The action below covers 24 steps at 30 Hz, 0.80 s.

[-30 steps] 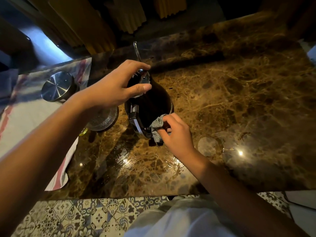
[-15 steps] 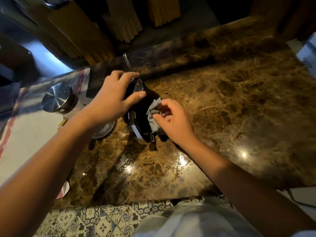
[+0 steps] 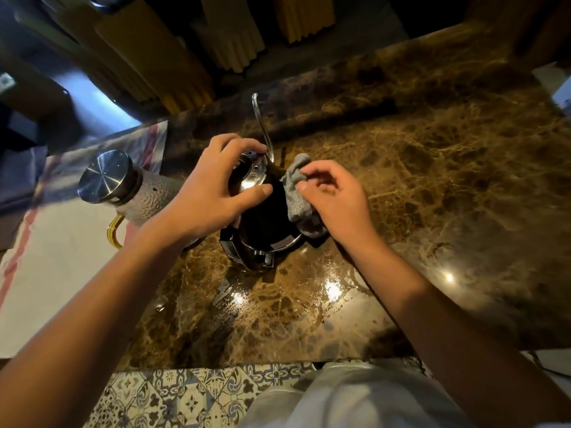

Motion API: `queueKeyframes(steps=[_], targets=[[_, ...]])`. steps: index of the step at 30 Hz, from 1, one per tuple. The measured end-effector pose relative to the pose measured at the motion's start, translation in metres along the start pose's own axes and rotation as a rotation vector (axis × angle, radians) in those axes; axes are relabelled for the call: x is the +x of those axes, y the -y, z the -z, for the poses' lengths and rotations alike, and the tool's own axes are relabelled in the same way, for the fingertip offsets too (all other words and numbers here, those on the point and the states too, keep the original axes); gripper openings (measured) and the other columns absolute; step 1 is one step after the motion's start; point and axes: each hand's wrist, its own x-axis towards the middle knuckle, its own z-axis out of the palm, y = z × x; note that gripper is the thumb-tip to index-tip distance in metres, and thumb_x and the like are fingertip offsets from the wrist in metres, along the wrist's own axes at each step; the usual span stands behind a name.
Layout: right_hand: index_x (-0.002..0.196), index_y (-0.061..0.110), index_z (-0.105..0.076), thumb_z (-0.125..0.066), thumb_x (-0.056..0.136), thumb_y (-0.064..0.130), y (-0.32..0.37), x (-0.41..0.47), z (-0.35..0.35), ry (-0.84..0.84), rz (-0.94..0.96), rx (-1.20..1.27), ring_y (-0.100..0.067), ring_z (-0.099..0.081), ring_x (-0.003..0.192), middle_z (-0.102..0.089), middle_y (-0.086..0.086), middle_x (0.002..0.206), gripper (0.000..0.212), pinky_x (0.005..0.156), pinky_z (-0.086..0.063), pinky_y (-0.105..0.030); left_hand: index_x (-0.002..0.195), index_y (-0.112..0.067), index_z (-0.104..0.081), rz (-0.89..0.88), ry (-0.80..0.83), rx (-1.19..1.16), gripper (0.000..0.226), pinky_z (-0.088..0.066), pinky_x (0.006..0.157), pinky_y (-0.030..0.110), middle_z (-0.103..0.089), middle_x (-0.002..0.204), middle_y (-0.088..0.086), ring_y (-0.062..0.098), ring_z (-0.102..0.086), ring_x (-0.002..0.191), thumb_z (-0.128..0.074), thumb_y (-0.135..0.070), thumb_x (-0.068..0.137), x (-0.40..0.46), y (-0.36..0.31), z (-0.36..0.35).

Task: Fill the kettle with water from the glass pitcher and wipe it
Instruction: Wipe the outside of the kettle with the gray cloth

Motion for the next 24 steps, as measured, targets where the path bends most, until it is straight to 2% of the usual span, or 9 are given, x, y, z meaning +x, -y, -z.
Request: queueKeyframes(steps=[3,6,8,10,13,16,18,21,24], targets=[[0.110,0.027,-0.067,-0.066,0.096,0.023,-0.018,-0.004,-0.009,0.011,0.000,-0.139,-0.010,-0.055,0.071,-0.059,-0.002,0.085,0.015,0.064,-0.049,-0.030,0.140,-0.034,-0.048,-0.013,0.023,-0.036,0.058,-0.036,0.104,0.013,-0.036,0.146,-0.006,0.011,-0.040,0.135,-0.068,-0.041,0.086,0.000,0.004,0.000],[0.110,0.027,-0.061,-0.058,0.102,0.022,-0.040,-0.013,-0.005,-0.043,-0.075,-0.260,-0.010,-0.048,0.062,-0.052,0.001,0.076,0.010,0.059,-0.042,-0.037,0.137,-0.035,-0.050,-0.059,0.032,-0.066,0.056,-0.032,0.103,0.004,-0.037,0.144,-0.007,0.000,-0.040,0.133,-0.070,-0.037,0.085,-0.001,0.008,0.003],[0.108,0.028,-0.060,-0.058,0.103,0.021,-0.045,-0.017,0.000,-0.050,-0.133,-0.320,-0.009,-0.048,0.061,-0.052,0.008,0.072,0.009,0.061,-0.047,-0.040,0.136,-0.031,-0.053,-0.082,0.036,-0.092,0.055,-0.032,0.104,0.005,-0.039,0.143,-0.006,-0.001,-0.040,0.133,-0.071,-0.034,0.084,-0.003,0.010,0.004],[0.105,0.026,-0.063,-0.063,0.101,0.020,-0.042,-0.016,0.003,-0.058,-0.170,-0.302,-0.009,-0.053,0.064,-0.056,0.008,0.073,0.007,0.064,-0.051,-0.041,0.134,-0.030,-0.055,-0.083,0.045,-0.118,0.053,-0.034,0.104,0.008,-0.040,0.142,-0.007,-0.001,-0.041,0.132,-0.072,-0.029,0.084,-0.003,0.009,0.003],[0.101,0.027,-0.068,-0.068,0.097,0.018,-0.018,-0.003,0.004,-0.119,-0.122,-0.185,-0.010,-0.059,0.068,-0.065,0.001,0.080,0.010,0.063,-0.052,-0.032,0.133,-0.032,-0.053,-0.083,0.050,-0.072,0.051,-0.035,0.109,0.015,-0.040,0.142,-0.007,0.004,-0.042,0.132,-0.072,-0.030,0.086,-0.002,0.005,0.006],[0.107,0.032,-0.069,-0.069,0.096,0.023,0.012,0.018,-0.002,-0.142,-0.011,-0.131,-0.007,-0.068,0.081,-0.071,0.009,0.092,0.014,0.072,-0.058,-0.022,0.142,-0.035,-0.046,-0.101,0.031,0.240,0.056,-0.038,0.115,0.034,-0.038,0.151,-0.002,0.016,-0.037,0.141,-0.065,-0.046,0.090,-0.006,-0.002,0.010],[0.114,0.033,-0.070,-0.069,0.095,0.028,0.025,0.028,-0.010,-0.063,0.039,-0.138,-0.002,-0.067,0.090,-0.071,0.012,0.100,0.020,0.077,-0.057,-0.016,0.151,-0.031,-0.039,-0.076,-0.026,0.398,0.066,-0.037,0.116,0.041,-0.030,0.162,0.007,0.027,-0.034,0.147,-0.060,-0.053,0.092,-0.011,-0.006,0.004],[0.123,0.034,-0.071,-0.065,0.098,0.030,0.018,0.028,-0.021,0.070,0.045,-0.205,-0.001,-0.064,0.107,-0.068,0.011,0.117,0.026,0.091,-0.053,-0.021,0.156,-0.024,-0.032,0.014,-0.058,0.243,0.070,-0.041,0.110,0.032,-0.022,0.165,0.005,0.027,-0.039,0.143,-0.057,-0.052,0.097,-0.019,-0.011,-0.008],[0.123,0.030,-0.075,-0.063,0.102,0.025,-0.005,0.017,-0.016,0.008,-0.026,-0.232,0.005,-0.059,0.107,-0.063,0.008,0.118,0.024,0.084,-0.043,-0.003,0.154,-0.021,-0.036,0.021,-0.065,0.096,0.063,-0.044,0.111,0.033,-0.023,0.162,0.001,0.021,-0.036,0.143,-0.054,-0.047,0.100,-0.020,-0.009,-0.013]])
